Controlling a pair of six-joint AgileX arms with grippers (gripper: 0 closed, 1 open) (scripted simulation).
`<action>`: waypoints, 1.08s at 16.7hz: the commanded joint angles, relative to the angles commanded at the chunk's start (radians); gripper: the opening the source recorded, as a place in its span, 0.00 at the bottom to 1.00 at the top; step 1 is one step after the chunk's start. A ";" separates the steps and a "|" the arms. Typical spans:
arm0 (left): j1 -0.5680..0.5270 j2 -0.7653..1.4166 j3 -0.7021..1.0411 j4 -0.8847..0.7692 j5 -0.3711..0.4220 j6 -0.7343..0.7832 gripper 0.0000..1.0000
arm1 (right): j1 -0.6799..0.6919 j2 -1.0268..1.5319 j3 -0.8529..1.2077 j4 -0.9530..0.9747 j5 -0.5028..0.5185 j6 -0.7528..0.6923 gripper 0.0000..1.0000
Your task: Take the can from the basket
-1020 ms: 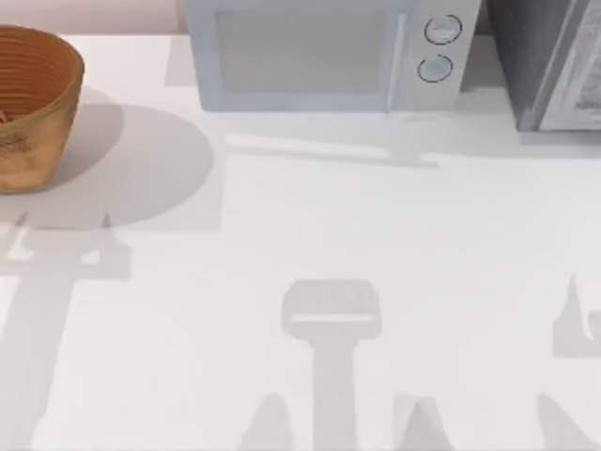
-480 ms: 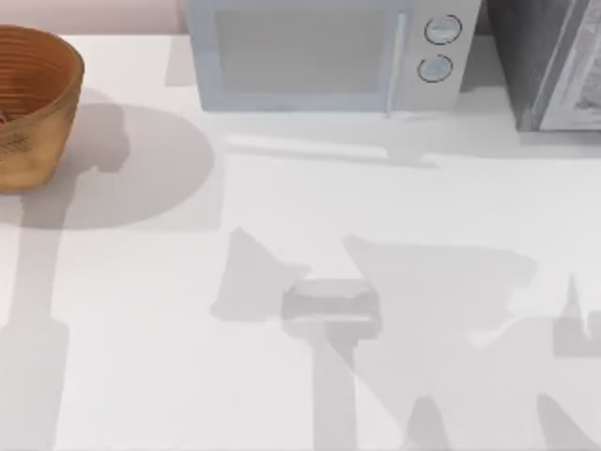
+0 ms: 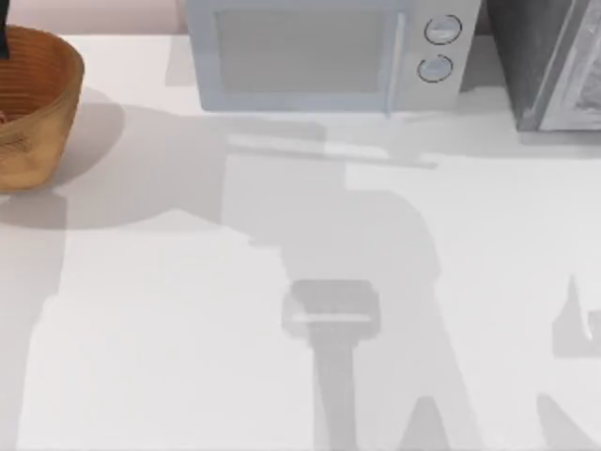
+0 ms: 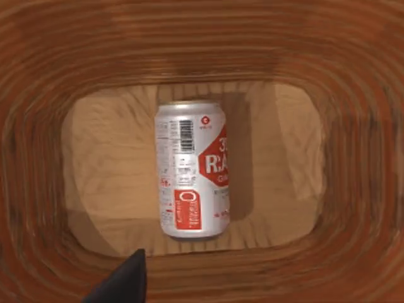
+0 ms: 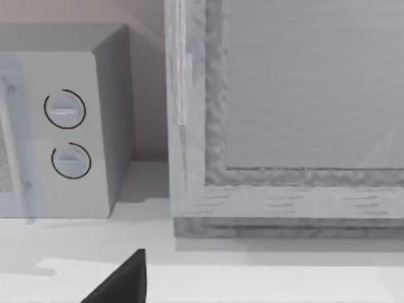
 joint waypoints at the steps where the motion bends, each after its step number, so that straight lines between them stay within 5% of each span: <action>1: 0.007 0.077 0.071 -0.042 0.001 0.005 1.00 | 0.000 0.000 0.000 0.000 0.000 0.000 1.00; 8: 0.043 0.389 0.369 -0.202 -0.004 0.024 1.00 | 0.000 0.000 0.000 0.000 0.000 0.000 1.00; 18: 0.038 0.388 0.298 -0.132 -0.005 0.017 1.00 | 0.000 0.000 0.000 0.000 0.000 0.000 1.00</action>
